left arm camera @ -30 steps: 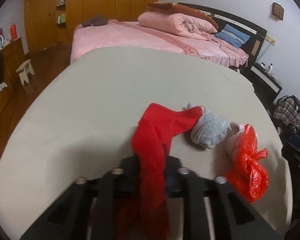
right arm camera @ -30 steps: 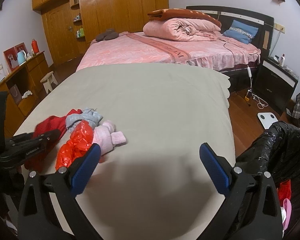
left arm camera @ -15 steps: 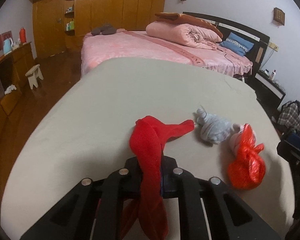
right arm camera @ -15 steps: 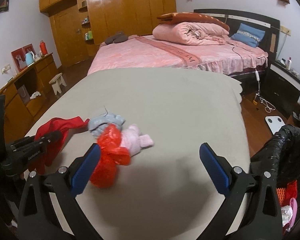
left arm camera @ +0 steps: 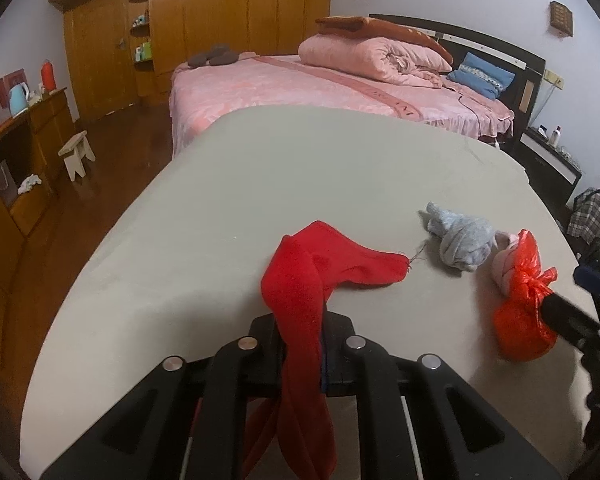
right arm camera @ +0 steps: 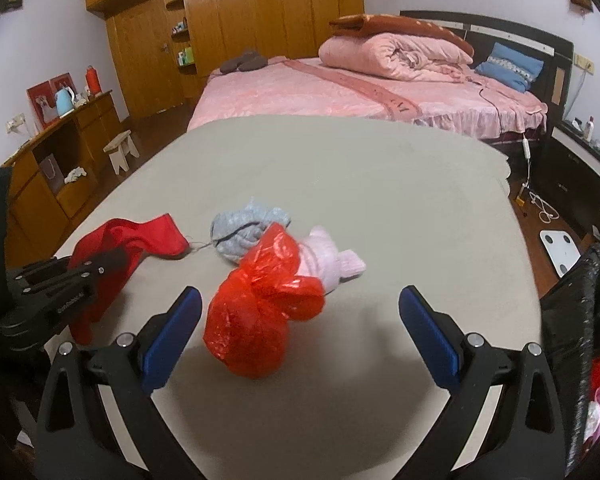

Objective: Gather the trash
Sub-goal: 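Grasp the red plastic bag with the right gripper while the left holds the red cloth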

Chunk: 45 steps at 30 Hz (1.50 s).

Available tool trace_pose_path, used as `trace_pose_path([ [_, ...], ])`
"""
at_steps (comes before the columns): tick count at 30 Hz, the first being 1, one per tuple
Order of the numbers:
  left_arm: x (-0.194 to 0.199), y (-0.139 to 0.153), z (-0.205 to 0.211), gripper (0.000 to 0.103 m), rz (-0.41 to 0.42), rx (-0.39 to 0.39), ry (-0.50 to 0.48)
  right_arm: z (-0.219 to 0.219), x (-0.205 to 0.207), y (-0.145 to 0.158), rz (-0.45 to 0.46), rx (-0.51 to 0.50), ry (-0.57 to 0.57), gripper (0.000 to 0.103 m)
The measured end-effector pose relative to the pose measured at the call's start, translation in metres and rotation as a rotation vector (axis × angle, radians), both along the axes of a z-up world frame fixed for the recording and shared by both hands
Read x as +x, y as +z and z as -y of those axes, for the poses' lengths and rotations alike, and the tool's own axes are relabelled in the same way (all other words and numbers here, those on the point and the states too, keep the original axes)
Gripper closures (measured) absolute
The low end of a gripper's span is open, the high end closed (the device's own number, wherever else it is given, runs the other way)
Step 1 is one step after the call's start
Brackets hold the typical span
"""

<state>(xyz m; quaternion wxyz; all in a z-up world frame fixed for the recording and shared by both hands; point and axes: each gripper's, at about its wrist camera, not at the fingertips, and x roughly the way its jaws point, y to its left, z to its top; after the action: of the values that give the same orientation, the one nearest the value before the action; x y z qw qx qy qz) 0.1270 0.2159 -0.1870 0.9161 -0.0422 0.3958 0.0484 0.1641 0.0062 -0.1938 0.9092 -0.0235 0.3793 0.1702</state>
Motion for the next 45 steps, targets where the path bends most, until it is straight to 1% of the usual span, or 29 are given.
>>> trace_pose_path([
  [7,0.000,-0.005,-0.007,0.091,-0.007,-0.030,0.012,-0.012,0.006,-0.010,-0.023,-0.024,-0.004,0.007],
  [11,-0.002,-0.006,-0.008,0.091,-0.008,-0.035,0.011,-0.015,0.006,-0.015,-0.042,-0.031,-0.004,0.018],
  [13,-0.002,-0.007,-0.008,0.091,-0.009,-0.035,0.011,-0.016,0.006,-0.017,-0.051,-0.033,-0.004,0.021],
  [14,-0.001,-0.006,-0.008,0.091,-0.009,-0.036,0.011,-0.016,0.005,-0.018,-0.058,-0.032,0.001,0.025],
  [15,-0.001,-0.006,-0.008,0.091,-0.009,-0.036,0.010,-0.016,0.005,-0.018,-0.065,-0.029,0.009,0.035],
  [16,-0.001,-0.006,-0.008,0.091,-0.009,-0.035,0.010,-0.016,0.005,-0.019,-0.076,-0.024,0.022,0.041],
  [18,-0.001,-0.006,-0.008,0.091,-0.009,-0.034,0.009,-0.017,0.004,-0.020,-0.097,-0.005,0.057,0.060],
  [19,-0.002,-0.006,-0.007,0.091,-0.009,-0.033,0.008,-0.017,0.002,-0.019,-0.101,-0.001,0.069,0.065],
  [24,-0.004,-0.005,-0.005,0.091,-0.005,-0.021,-0.003,-0.007,-0.007,-0.010,-0.089,0.019,0.090,0.067],
  [28,-0.005,0.000,0.002,0.091,0.012,-0.026,-0.021,0.011,-0.014,0.000,-0.077,0.026,0.077,0.067],
  [31,-0.007,0.005,0.017,0.091,0.020,-0.035,-0.054,0.028,-0.020,0.003,-0.074,0.015,0.057,0.067],
  [35,-0.010,0.008,0.040,0.091,0.025,-0.028,-0.113,0.048,-0.022,-0.002,-0.087,0.000,0.017,0.067],
  [40,-0.011,0.002,0.069,0.091,0.003,-0.030,-0.181,0.062,-0.017,-0.016,-0.119,-0.003,-0.023,0.066],
  [44,-0.008,0.000,0.081,0.091,-0.009,-0.027,-0.210,0.065,-0.015,-0.022,-0.121,-0.008,-0.028,0.062],
  [45,-0.007,-0.001,0.083,0.091,-0.013,-0.025,-0.214,0.066,-0.015,-0.022,-0.120,-0.011,-0.029,0.057],
])
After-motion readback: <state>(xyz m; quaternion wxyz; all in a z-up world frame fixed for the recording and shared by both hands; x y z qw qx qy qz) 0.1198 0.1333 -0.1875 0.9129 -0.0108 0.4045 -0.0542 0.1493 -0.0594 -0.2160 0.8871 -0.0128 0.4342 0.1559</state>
